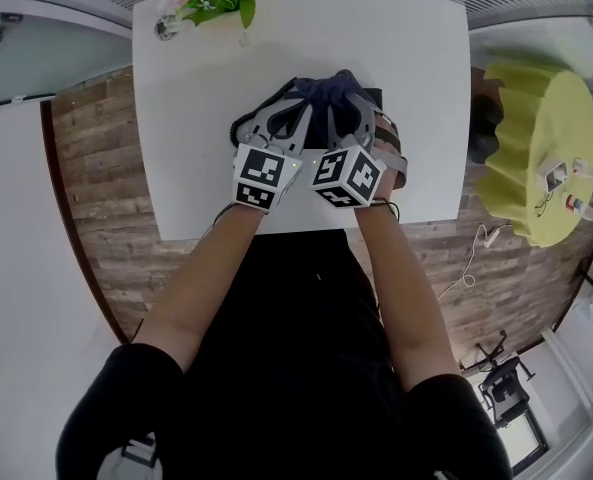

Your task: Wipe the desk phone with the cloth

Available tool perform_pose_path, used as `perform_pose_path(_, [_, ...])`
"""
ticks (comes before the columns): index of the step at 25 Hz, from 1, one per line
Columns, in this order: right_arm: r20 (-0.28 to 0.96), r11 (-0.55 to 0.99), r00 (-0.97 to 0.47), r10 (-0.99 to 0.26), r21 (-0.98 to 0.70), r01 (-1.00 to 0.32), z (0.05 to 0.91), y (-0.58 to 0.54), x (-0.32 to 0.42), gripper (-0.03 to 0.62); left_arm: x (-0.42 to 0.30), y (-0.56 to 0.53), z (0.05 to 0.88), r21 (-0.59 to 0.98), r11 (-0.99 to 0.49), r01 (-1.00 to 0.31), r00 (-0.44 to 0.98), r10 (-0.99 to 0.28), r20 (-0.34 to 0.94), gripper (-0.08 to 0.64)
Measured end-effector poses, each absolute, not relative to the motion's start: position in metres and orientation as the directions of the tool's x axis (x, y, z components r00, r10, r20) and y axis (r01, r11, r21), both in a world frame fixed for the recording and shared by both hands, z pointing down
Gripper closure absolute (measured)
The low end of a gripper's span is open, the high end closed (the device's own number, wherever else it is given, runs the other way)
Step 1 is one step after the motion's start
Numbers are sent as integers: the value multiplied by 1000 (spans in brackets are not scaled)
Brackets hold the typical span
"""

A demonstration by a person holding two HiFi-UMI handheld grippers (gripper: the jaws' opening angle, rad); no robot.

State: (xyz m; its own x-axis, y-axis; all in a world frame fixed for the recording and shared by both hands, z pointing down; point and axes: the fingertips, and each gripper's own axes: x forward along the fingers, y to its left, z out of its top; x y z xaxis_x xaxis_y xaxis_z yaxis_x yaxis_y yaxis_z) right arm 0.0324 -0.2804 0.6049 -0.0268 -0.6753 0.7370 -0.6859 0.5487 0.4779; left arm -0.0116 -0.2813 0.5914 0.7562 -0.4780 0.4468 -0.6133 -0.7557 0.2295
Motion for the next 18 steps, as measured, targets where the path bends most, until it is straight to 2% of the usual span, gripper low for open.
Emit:
perform_pose_path(12, [709,450,71,-701,518,-728,576,-271,92,495,30,-274,564,225,-801,-555,802,-444,399,549])
perform_pose_path(18, [669,406,15,-743,468,-785,534,-272,83,495,9,-284,537,191,-785,-589,785,-500,366,549])
